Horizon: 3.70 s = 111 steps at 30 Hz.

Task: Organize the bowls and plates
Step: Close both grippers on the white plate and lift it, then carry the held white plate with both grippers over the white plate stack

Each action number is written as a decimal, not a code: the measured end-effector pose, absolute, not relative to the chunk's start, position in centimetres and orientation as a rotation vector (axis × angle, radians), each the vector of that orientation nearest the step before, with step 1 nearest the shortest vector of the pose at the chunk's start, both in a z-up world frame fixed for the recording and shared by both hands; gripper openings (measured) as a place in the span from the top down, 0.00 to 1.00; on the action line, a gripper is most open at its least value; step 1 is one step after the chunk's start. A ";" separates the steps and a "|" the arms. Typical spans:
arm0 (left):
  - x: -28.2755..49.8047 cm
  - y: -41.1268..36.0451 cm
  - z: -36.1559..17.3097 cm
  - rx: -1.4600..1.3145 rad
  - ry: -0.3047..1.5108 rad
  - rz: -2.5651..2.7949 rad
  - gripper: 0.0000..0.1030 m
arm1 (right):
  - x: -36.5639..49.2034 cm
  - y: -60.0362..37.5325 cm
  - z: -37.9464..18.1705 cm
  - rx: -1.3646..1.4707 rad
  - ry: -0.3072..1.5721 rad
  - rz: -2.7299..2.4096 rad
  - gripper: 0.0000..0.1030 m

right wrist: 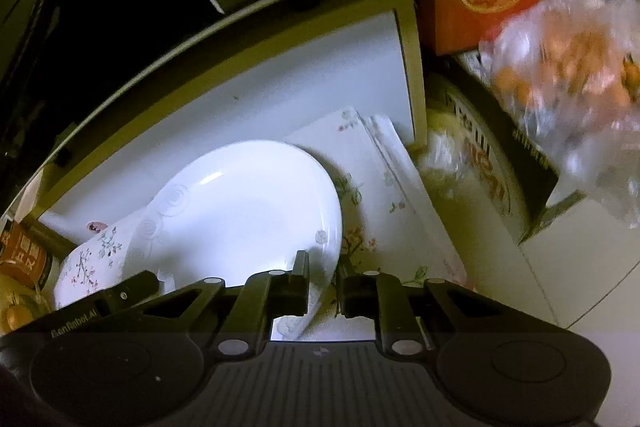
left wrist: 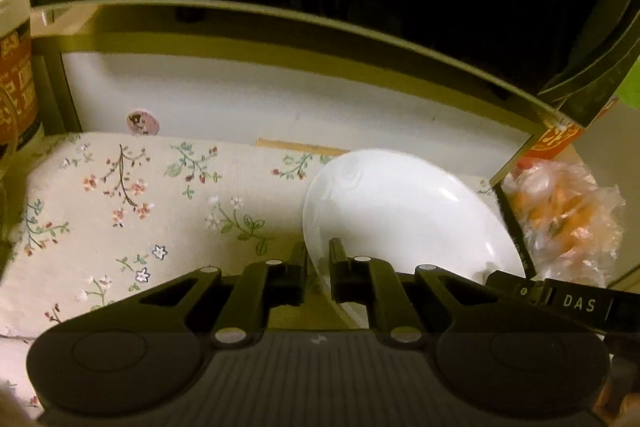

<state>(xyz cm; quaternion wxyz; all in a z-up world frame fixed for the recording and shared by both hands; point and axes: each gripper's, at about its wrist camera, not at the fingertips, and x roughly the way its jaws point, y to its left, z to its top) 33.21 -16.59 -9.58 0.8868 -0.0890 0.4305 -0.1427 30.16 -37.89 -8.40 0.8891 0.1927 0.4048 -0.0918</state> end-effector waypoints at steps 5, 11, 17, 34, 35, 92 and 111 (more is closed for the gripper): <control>32.1 -16.5 -8.2 -0.179 0.877 -0.315 0.91 | 29.1 -37.5 -6.7 0.334 0.813 -0.182 0.88; 30.2 -15.7 -5.8 -0.197 0.852 -0.317 0.91 | 27.7 -37.3 -5.1 0.316 0.802 -0.168 0.88; 27.3 -15.6 -2.7 -0.194 0.803 -0.333 0.91 | 24.8 -37.0 -2.1 0.308 0.772 -0.145 0.88; 17.9 -11.9 2.6 -0.189 0.734 -0.314 0.92 | 13.7 -34.2 3.1 0.363 0.669 -0.098 0.88; 17.1 -11.7 2.9 -0.186 0.728 -0.310 0.92 | 13.0 -33.9 3.2 0.364 0.666 -0.094 0.88; 0.1 5.3 -2.3 -0.319 0.828 -0.068 0.91 | 1.0 -16.8 -1.6 0.199 0.784 0.199 0.87; -0.2 7.4 -5.2 -0.307 0.892 -0.006 0.91 | 1.0 -12.9 -5.4 0.099 0.896 0.213 0.86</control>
